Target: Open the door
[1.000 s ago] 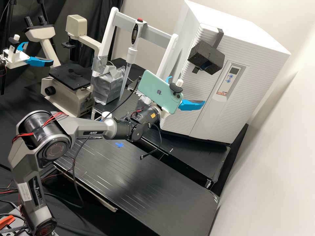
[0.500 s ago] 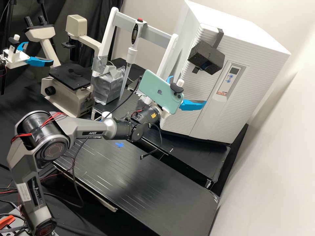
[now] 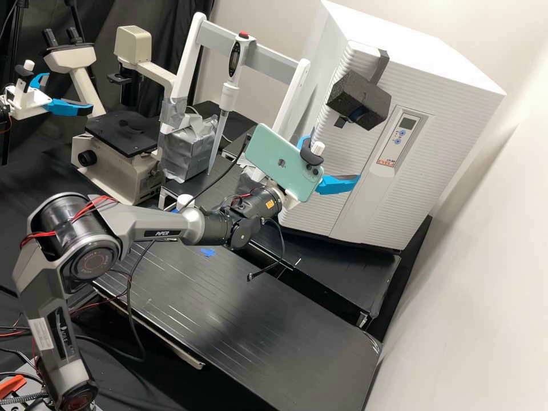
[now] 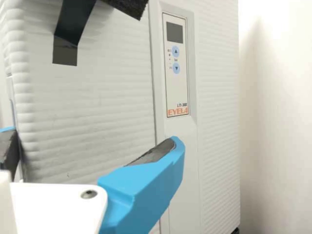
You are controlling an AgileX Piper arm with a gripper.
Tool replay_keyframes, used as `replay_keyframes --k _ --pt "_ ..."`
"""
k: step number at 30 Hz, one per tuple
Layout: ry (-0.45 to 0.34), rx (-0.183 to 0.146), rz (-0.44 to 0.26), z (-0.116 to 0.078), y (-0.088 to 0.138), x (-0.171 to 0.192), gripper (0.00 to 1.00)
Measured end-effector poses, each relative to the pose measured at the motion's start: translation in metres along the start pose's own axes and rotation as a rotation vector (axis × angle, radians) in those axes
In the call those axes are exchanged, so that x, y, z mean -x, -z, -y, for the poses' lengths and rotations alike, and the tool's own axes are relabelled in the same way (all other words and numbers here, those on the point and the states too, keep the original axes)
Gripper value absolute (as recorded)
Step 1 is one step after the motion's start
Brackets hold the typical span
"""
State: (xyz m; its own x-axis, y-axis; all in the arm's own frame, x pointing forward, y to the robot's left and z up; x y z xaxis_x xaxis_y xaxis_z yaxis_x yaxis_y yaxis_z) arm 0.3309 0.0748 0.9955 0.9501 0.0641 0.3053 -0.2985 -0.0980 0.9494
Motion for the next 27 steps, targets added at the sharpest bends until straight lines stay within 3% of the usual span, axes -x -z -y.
replay_keyframes --k 27 --pt "0.025 0.039 -0.034 0.0045 0.0017 0.0014 0.00"
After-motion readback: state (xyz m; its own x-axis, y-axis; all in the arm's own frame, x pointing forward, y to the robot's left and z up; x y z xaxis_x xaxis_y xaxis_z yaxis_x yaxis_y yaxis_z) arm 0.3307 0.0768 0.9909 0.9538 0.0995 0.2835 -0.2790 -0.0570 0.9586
